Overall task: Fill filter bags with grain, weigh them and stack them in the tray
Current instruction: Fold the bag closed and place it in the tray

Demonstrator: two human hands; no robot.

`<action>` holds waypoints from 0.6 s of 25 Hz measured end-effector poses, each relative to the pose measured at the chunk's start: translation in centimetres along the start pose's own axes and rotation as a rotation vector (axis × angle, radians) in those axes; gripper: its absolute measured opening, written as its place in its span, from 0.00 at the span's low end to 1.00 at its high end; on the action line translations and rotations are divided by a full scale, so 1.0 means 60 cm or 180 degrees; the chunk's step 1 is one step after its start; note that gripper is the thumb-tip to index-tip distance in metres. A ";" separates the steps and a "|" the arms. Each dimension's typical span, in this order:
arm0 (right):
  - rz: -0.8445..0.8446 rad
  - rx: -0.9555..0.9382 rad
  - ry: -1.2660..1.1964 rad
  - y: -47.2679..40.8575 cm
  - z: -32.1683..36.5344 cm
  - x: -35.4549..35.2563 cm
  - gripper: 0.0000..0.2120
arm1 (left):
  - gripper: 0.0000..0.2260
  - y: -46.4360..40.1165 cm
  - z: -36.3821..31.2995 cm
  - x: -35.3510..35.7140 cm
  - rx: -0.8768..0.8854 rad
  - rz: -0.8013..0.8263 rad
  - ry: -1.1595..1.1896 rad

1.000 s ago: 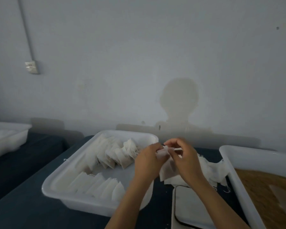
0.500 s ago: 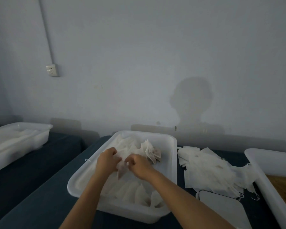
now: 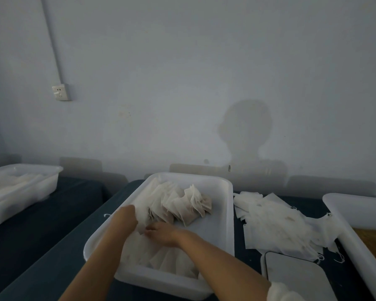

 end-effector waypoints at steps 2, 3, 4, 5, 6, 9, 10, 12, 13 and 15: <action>0.0047 0.0025 0.0072 -0.008 0.004 0.003 0.22 | 0.12 0.000 0.007 0.007 -0.0046 0.0057 -0.0260; 0.0096 0.0032 0.0125 -0.010 0.007 0.009 0.22 | 0.13 -0.001 0.009 0.007 -0.0108 0.0035 -0.0330; 0.0130 0.0033 0.0161 -0.010 0.009 0.013 0.21 | 0.13 0.002 0.010 0.006 -0.0198 0.0014 -0.0397; 0.0111 0.0011 0.0180 -0.007 0.011 0.013 0.21 | 0.14 0.005 0.008 0.001 -0.0258 -0.0095 -0.0437; 0.0015 -0.0043 0.0187 -0.002 0.013 0.006 0.20 | 0.14 0.010 0.004 -0.007 -0.0267 -0.0267 -0.0459; -0.0687 -0.0252 0.0042 0.034 0.003 -0.068 0.17 | 0.18 0.036 -0.037 -0.050 -0.0117 -0.0880 -0.0711; -0.0986 -0.0274 -0.0086 0.054 -0.011 -0.105 0.15 | 0.18 0.047 -0.062 -0.065 0.0014 -0.1043 -0.0803; -0.1611 -0.0150 -0.0246 0.106 -0.063 -0.181 0.13 | 0.14 0.067 -0.119 -0.081 0.0328 -0.1177 -0.0792; -0.1920 -0.0043 -0.0256 0.137 -0.097 -0.216 0.12 | 0.12 0.077 -0.151 -0.083 0.0496 -0.1153 -0.0677; -0.2430 0.0231 -0.0211 0.200 -0.174 -0.263 0.11 | 0.08 0.095 -0.219 -0.077 0.0814 -0.1054 -0.0363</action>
Point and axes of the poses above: each hand's wrist, its own y-axis away from the middle knuckle, its own x-axis out of the palm, z = x × y, the point moved 8 cm from there along -y, towards the middle knuckle, and after that the axes turned 6 degrees about y, right-handed, at the moved point
